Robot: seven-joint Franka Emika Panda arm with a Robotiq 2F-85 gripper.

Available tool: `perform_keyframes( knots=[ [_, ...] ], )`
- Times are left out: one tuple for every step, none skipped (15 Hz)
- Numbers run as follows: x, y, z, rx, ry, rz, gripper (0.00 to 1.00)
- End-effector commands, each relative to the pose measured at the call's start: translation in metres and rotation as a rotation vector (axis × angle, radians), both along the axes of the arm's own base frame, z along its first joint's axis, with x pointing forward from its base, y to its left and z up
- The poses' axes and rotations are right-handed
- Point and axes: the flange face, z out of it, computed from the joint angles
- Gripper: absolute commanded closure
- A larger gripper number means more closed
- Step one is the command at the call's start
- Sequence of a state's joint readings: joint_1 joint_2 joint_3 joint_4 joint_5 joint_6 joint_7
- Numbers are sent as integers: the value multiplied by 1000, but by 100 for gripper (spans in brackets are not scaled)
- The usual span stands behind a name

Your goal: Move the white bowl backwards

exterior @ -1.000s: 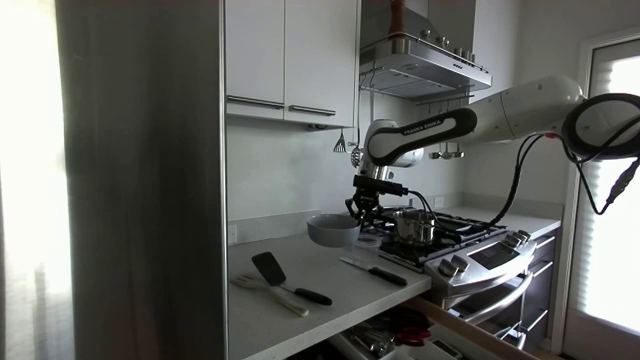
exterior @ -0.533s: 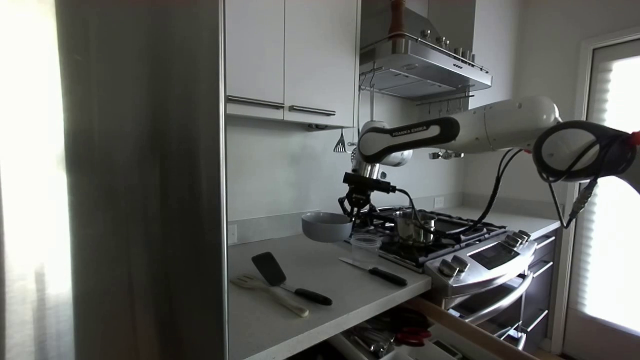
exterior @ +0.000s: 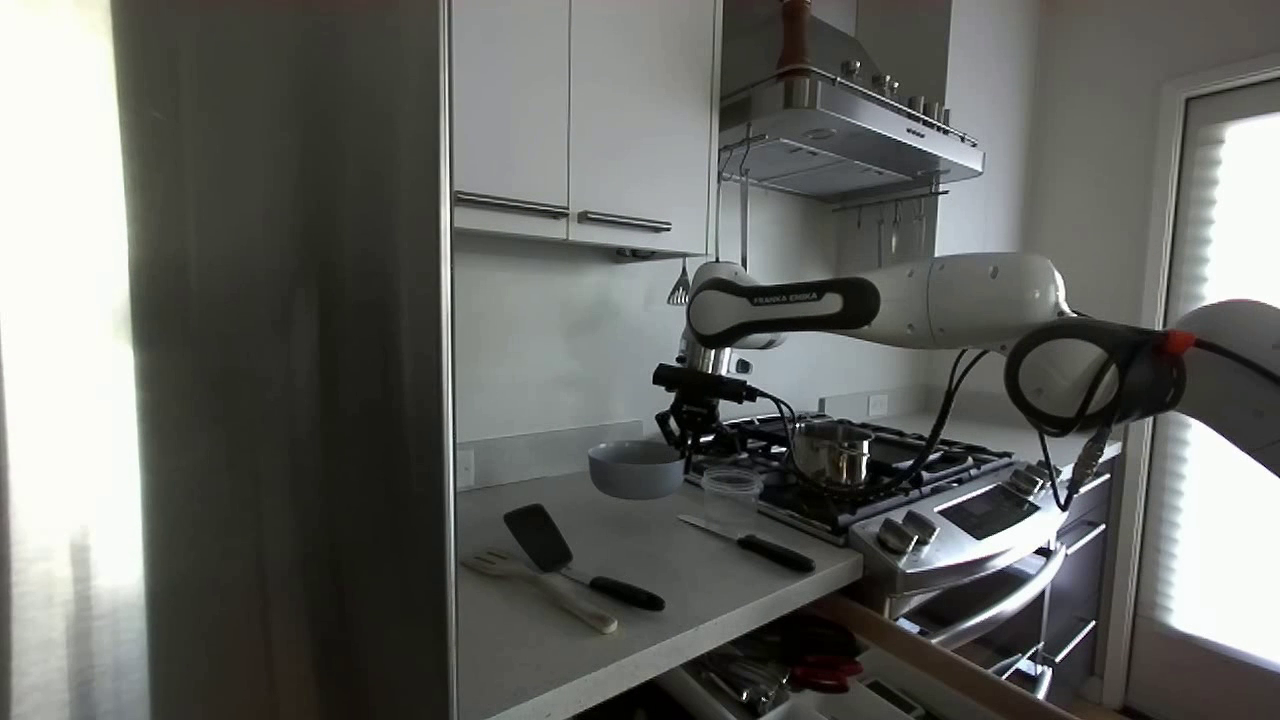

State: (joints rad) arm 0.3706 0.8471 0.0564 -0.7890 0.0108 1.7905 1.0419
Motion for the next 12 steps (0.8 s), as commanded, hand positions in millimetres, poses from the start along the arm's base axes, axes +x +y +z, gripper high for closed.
perform_keyframes(
  knots=[
    [10, -5, 14, -39, -58, -100, 98],
    [11, -5, 14, -44, -62, -80, 98],
    [9, -8, 3, -23, -31, -58, 93],
    [10, -9, 4, -29, -39, -60, 93],
    [11, -9, 5, -30, -44, -61, 93],
    [12, -8, 6, -31, -46, -61, 93],
    [12, -8, 5, -31, -46, -60, 93],
    [12, -7, 5, -31, -46, -60, 93],
    [12, -7, 4, -32, -46, -60, 93],
    [11, -6, 4, -32, -46, -60, 98],
    [14, -8, -1, -37, -52, -76, 98],
    [16, -7, -9, -36, -52, -91, 98]
  ],
)
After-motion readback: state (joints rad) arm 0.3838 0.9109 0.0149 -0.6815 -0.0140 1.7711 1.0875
